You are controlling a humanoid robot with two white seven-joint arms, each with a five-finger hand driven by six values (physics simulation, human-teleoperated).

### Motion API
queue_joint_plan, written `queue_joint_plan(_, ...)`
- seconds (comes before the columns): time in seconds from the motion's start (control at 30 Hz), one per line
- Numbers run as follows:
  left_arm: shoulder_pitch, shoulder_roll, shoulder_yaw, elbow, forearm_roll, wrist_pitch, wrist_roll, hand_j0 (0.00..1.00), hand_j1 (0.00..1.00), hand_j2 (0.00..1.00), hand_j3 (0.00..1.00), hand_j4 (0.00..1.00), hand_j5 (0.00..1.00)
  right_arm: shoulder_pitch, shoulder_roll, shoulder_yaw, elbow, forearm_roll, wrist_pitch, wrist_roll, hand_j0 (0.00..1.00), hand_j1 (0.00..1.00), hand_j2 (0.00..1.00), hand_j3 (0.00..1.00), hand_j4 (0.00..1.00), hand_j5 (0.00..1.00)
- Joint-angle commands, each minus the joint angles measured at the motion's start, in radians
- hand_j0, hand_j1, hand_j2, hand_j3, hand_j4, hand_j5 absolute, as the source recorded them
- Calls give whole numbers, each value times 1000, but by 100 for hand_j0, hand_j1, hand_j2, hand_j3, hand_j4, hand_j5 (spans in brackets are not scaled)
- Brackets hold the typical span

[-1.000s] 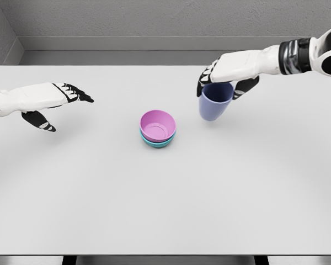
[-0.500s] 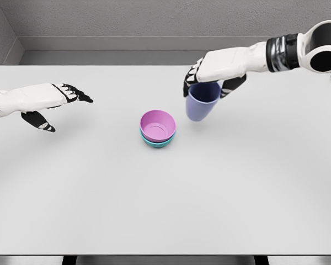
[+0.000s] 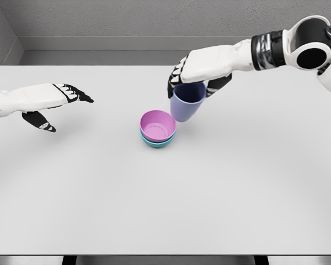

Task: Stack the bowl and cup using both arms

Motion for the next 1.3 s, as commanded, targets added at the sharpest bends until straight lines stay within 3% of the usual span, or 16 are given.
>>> queue_joint_plan(0.0,0,1,1,0,6,2,-1,100,100,100,100,100,100,-2,4,-3,-4,-5,3,0,69,69,69,69,69,69)
queue_joint_plan(1.27,0,2,1,8,6,2,-1,100,100,100,100,100,100,-6,88,40,-12,-8,3,0,69,69,69,69,69,69)
